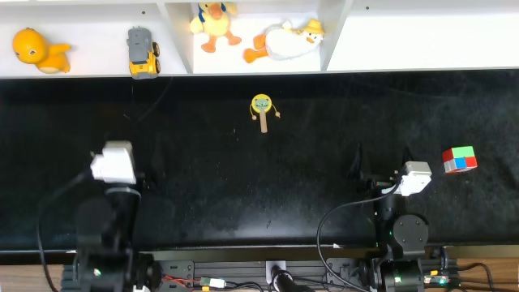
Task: Store Toys
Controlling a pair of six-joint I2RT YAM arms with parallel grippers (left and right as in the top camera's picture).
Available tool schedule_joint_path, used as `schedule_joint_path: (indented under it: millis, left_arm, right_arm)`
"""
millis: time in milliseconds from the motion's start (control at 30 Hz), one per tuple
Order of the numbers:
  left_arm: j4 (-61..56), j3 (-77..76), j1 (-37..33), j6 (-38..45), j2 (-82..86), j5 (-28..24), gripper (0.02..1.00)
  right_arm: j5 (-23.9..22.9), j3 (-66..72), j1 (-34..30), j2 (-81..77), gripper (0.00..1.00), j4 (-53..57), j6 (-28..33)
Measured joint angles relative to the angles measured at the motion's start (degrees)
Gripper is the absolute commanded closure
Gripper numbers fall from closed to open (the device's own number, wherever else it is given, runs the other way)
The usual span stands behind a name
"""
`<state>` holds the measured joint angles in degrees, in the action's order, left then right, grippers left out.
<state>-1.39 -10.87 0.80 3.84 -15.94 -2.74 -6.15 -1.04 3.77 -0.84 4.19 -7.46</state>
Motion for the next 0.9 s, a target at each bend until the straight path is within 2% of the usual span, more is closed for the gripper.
schedule_joint_path:
  millis: [100,233,900]
  left_arm:
    - [-2.6,6.82,-0.02,3.15,8.04,-2.36,0.02]
    - [5.35,10.4,0.0,5.31,14.45,-3.52,0.023]
    - [5.31,10.38,0.0,5.18,15.08,-3.5,0.02]
  right_arm:
    - [-0.02,0.0,0.0,0.0,0.005,0.0,0.02]
    - [-0.02,0.0,0.02,0.0,0.007,0.0,0.02]
    - [-0.02,0.0,0.0,0.0,0.007,0.02,0.0]
